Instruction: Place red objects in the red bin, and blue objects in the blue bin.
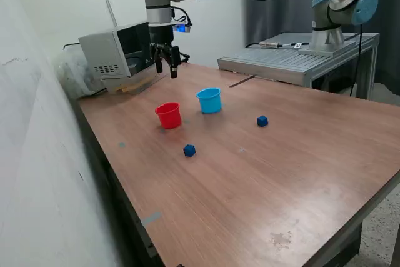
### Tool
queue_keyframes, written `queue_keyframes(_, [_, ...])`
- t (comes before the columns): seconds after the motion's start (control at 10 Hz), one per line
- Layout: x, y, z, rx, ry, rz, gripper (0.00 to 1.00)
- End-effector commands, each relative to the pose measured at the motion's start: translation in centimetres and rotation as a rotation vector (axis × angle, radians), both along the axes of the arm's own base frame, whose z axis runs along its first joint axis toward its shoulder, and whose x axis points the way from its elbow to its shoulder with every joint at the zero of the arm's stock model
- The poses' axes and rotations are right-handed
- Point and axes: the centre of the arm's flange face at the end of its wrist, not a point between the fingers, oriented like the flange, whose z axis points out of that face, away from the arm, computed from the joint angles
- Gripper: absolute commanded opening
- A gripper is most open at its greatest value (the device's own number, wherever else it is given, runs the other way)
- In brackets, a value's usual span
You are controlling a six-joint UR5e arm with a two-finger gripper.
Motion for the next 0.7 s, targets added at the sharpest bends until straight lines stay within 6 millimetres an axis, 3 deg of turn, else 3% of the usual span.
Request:
queue_keyframes(0.0, [2.9,-8.7,2.7,0.017,-0.041,0.109,1.00])
queue_keyframes(0.2, [4.5,-14.6,1.9,0.013,-0.095,0.195,1.00])
queue_keyframes(0.3, [5.1,-17.2,2.4,0.008,-0.092,0.259,1.00])
queue_keyframes(0.4, [5.4,-18.7,4.2,0.014,-0.065,0.308,1.00])
queue_keyframes(0.5, [4.6,-19.1,2.3,-0.009,-0.082,0.338,1.00])
queue_keyframes(0.6, [2.3,-19.7,1.6,-0.022,-0.063,0.396,1.00])
